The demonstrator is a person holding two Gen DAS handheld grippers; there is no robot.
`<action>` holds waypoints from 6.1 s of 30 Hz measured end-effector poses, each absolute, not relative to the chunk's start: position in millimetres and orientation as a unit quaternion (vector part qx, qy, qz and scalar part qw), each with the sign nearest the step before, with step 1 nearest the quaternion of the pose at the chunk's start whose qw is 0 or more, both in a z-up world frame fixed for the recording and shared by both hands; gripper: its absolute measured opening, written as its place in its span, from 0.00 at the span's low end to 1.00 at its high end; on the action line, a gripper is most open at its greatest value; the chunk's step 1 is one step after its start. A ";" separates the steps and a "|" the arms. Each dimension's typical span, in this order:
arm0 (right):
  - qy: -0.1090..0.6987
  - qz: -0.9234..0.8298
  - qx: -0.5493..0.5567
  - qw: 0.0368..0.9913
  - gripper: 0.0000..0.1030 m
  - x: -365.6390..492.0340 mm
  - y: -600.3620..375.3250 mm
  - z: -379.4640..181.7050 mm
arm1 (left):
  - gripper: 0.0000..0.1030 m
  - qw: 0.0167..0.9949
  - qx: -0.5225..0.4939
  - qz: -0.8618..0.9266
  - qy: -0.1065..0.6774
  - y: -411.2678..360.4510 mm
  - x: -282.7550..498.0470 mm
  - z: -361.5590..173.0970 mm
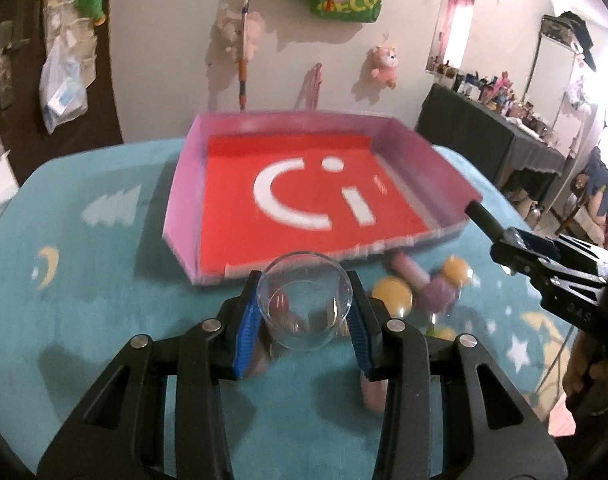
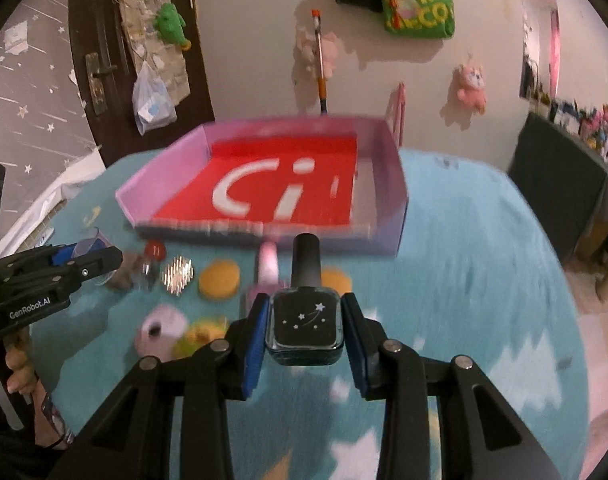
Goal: Organize rigid objects
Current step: 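Carry the glass cup and black nail polish into the pink box and release both, then lift both tools out of the box and move back toward the remaining objects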
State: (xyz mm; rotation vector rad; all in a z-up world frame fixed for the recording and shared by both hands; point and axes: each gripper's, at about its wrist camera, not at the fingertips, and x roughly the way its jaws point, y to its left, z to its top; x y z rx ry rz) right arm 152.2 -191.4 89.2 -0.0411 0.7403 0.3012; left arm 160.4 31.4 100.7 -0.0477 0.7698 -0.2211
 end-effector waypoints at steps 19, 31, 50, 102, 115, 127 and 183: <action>0.468 0.149 -0.122 0.863 0.37 301.8 -154.7 69.0 | 0.36 0.874 0.052 -0.082 0.475 22.9 279.2 69.6; 0.492 0.132 -0.186 0.840 0.37 309.8 -139.9 49.3 | 0.36 0.861 0.075 -0.077 0.497 11.3 284.9 50.9; 0.498 0.127 -0.203 0.833 0.36 315.0 -135.4 39.8 | 0.37 0.855 0.071 -0.084 0.507 15.3 286.7 46.4; 0.292 0.142 -0.061 0.944 1.00 97.7 -183.8 163.8 | 0.97 0.965 -0.028 -0.066 0.252 14.0 63.2 139.5; 0.311 0.125 -0.008 0.942 1.00 62.5 -194.5 79.7 | 0.97 0.960 -0.026 -0.050 0.276 5.3 42.6 72.2; 0.338 0.101 0.003 0.936 1.00 64.2 -197.3 41.2 | 0.97 0.947 -0.037 -0.051 0.316 2.0 50.1 37.0; 0.420 0.181 0.057 0.887 1.00 126.5 -197.1 29.3 | 0.97 0.897 -0.007 -0.088 0.434 8.0 116.7 26.3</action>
